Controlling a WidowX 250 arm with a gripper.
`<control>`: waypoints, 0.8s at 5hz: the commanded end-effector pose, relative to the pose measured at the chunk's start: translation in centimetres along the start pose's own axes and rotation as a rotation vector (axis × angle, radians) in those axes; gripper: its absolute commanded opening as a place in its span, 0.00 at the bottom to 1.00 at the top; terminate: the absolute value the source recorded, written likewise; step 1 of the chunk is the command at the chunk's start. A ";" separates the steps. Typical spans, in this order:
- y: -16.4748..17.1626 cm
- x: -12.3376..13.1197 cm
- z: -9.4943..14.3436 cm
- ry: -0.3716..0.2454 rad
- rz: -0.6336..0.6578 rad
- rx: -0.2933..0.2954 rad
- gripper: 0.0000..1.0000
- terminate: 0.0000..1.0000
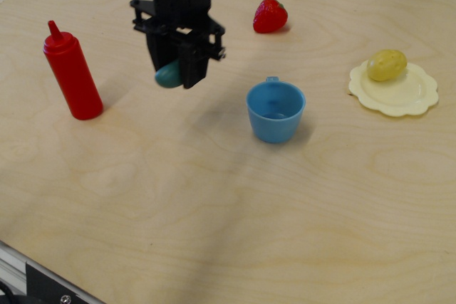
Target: Put cucumber in cup
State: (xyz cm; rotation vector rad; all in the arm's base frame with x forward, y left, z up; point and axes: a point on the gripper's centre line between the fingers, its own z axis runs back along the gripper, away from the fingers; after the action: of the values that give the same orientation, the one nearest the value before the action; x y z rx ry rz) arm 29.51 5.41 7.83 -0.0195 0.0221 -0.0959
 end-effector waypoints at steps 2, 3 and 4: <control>-6.5 0.9 -0.1 0.017 -0.224 0.031 0.00 0.00; -5.9 0.7 -0.9 0.023 -0.201 0.031 0.00 0.00; -5.4 1.1 -1.7 0.051 -0.195 0.050 0.00 0.00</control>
State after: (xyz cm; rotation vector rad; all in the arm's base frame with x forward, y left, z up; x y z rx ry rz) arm 29.50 -0.54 4.87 0.0239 0.1231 -0.2979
